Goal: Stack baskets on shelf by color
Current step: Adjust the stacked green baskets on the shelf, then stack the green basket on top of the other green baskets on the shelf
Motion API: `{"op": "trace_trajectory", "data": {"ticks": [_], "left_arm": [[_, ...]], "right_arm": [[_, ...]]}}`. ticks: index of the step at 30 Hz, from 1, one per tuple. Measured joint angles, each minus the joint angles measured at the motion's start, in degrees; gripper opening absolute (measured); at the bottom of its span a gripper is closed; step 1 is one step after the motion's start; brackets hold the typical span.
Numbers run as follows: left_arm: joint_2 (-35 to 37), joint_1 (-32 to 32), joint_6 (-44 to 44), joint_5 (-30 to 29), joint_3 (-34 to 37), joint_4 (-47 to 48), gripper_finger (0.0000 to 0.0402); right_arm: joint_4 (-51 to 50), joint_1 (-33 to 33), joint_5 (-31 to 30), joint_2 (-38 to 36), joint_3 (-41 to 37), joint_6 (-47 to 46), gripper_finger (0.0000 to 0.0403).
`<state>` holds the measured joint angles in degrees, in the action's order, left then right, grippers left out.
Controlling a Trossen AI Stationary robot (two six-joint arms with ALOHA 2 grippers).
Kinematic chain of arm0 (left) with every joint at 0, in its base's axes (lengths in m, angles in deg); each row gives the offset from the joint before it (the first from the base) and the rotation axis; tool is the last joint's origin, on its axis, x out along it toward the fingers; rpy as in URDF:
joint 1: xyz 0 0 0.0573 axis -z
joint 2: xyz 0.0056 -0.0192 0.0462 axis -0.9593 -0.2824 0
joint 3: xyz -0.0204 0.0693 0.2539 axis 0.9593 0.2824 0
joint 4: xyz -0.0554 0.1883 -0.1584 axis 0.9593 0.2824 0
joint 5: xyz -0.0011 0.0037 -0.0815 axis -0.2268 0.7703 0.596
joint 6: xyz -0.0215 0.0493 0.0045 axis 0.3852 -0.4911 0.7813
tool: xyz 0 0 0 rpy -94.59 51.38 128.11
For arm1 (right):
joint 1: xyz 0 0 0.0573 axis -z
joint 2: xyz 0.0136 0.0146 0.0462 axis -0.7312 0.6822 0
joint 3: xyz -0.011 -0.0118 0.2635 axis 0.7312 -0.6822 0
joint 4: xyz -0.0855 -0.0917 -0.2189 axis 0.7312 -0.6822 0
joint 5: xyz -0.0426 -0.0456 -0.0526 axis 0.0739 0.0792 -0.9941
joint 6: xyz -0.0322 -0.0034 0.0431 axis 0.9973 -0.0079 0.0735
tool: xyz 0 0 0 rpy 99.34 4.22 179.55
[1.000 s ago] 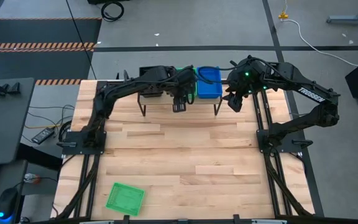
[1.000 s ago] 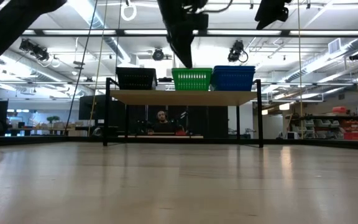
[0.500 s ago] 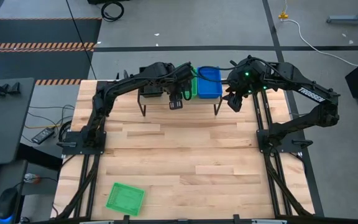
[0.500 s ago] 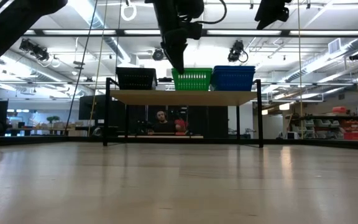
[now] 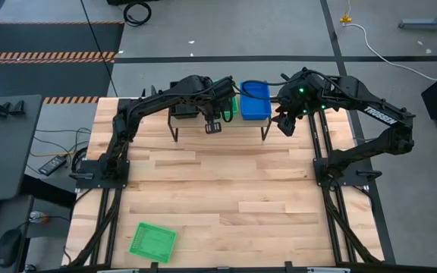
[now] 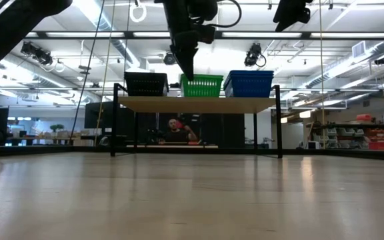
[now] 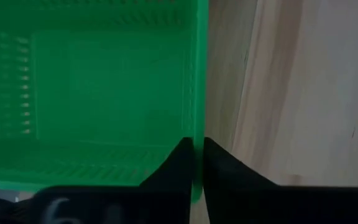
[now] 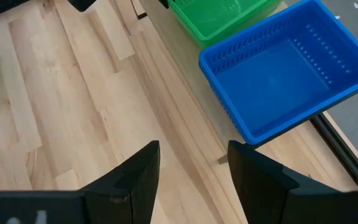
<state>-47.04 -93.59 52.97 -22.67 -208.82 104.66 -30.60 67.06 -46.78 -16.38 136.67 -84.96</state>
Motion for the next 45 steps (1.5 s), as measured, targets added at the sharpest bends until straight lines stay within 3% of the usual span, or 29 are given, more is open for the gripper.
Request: {"op": "trace_trajectory", "data": {"ticks": [7, 17, 25, 33, 41, 45], "left_arm": [[0.00, -0.04, 0.40, 0.02, 0.00, 1.97, 0.0052], [0.02, -0.04, 0.43, 0.37, -0.04, 5.22, 0.0031], [0.77, 0.66, 0.42, -0.57, -0.11, 5.23, 0.0076], [1.75, 1.00, 1.28, -1.37, -5.56, 6.68, 0.0111], [4.64, 5.29, 12.63, -1.83, -6.23, 14.11, 0.0124], [5.17, 8.10, 23.14, -2.55, -6.19, 13.70, 0.0129]], "right_arm": [[0.00, 0.00, 0.00, 0.00, 0.00, 0.01, 0.0195], [0.00, 0.00, 0.02, 0.00, 0.00, 0.01, 0.0195], [0.00, 0.00, 0.07, 0.00, 0.00, -0.18, 0.0195], [0.02, 0.00, 0.08, 0.00, 0.00, -0.17, 0.0195], [0.24, 0.00, 0.05, 0.00, 0.00, -0.18, 0.0195], [1.43, 0.00, 0.02, 0.00, 0.00, -0.18, 0.0195]]}}
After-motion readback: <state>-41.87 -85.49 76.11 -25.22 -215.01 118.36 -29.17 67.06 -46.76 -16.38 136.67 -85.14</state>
